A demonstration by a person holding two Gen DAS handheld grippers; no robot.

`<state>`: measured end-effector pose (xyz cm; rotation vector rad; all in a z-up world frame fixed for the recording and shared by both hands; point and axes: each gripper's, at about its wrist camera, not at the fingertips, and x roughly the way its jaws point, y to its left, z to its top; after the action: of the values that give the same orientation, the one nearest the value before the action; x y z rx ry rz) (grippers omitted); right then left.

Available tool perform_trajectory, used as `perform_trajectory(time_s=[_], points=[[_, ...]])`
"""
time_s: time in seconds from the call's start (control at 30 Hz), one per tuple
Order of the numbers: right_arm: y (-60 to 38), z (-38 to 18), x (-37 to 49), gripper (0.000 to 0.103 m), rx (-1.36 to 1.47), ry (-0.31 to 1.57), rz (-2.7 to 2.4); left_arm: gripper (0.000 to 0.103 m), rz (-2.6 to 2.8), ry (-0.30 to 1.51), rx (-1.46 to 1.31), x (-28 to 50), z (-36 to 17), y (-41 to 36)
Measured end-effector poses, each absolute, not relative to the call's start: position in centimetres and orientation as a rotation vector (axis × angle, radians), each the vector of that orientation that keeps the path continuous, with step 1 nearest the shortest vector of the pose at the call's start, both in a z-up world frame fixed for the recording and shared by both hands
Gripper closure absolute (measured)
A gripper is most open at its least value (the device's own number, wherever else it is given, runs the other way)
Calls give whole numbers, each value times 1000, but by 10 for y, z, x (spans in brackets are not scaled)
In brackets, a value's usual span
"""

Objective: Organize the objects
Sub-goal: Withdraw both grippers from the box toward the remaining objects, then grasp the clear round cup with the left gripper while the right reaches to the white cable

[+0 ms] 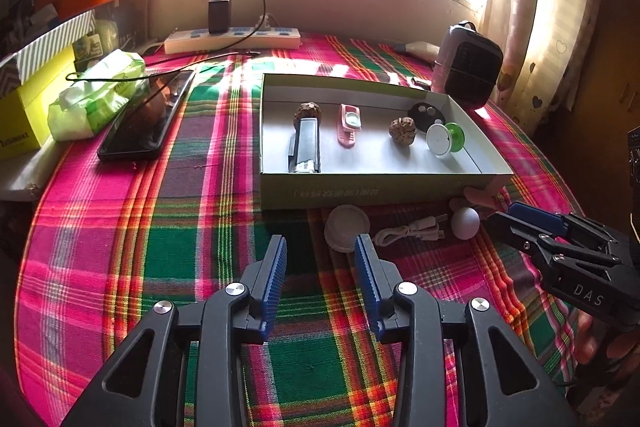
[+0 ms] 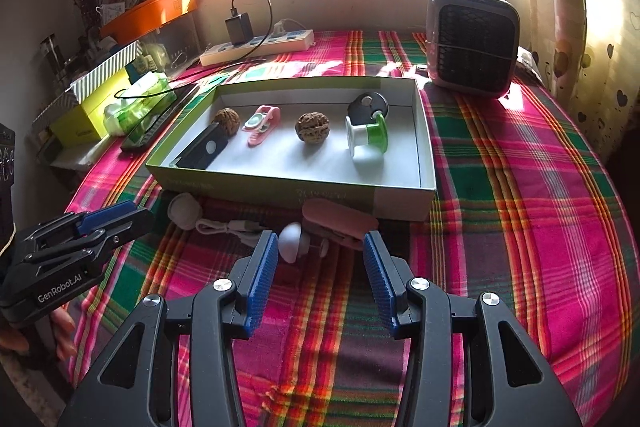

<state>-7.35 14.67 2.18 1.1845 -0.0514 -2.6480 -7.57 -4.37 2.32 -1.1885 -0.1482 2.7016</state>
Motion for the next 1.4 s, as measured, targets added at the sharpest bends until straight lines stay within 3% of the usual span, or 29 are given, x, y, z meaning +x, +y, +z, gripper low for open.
perform_trajectory(time_s=[0.8,0.97,1.4], points=[[133,20,-79,57,1125,-7,-2522,68,2681,-122,-1306,-111,8,-23],[119,21,-85,57,1103,60,-2462,77,2723,-121,-1322,-109,8,-29],[85,9,-109,57,1097,180,-2262,77,2811,-189,-1382,-90,7,-50]])
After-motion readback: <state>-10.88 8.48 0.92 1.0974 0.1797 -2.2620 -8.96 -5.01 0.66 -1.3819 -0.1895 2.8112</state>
